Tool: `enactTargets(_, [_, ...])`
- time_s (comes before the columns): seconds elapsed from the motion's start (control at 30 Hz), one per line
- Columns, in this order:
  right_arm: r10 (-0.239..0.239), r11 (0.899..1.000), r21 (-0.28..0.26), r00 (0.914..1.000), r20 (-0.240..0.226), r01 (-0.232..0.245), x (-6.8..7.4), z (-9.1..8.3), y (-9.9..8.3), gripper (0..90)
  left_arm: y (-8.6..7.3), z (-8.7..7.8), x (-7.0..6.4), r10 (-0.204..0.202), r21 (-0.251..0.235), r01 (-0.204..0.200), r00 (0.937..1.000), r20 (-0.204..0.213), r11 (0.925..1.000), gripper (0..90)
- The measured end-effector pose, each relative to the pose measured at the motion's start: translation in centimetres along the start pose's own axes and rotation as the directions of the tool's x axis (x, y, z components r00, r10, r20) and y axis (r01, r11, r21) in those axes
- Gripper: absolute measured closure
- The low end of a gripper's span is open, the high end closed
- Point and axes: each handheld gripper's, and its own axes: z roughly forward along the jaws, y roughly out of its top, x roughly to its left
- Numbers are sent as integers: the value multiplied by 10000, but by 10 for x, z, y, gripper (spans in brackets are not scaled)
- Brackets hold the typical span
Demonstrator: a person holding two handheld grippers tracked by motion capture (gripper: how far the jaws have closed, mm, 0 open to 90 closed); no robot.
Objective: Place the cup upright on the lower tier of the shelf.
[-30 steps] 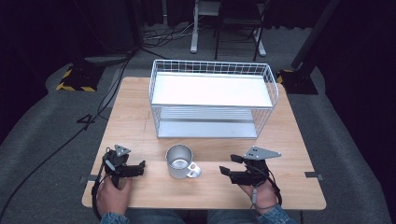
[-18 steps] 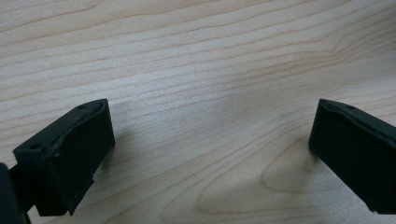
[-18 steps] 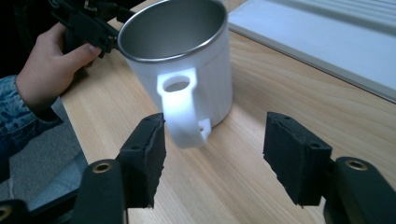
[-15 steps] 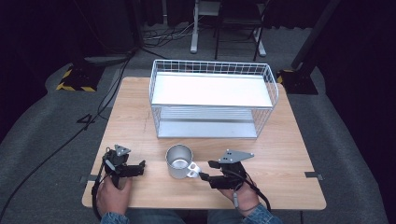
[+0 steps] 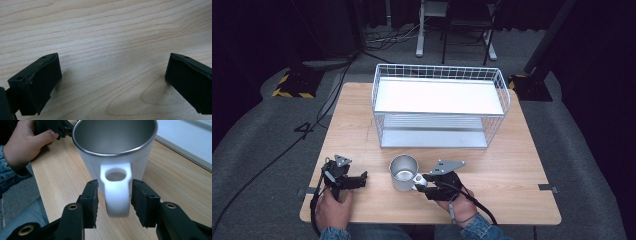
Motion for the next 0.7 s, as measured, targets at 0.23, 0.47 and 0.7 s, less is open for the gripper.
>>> enactTargets(0.23, [-199,9998,82,9998,100,198,1,7,2,679,0,0,0,-1,0,1,10000,4,10000,9])
enactTargets(0.47, [-568,9984,33,9979,314,567,5,7,1,711,0,0,0,40,6,-40,10000,-6,10000,9])
enactTargets(0.7, [-625,9973,-367,9973,389,639,7,4,1,714,0,0,0,2,2,-2,10000,-1,10000,9])
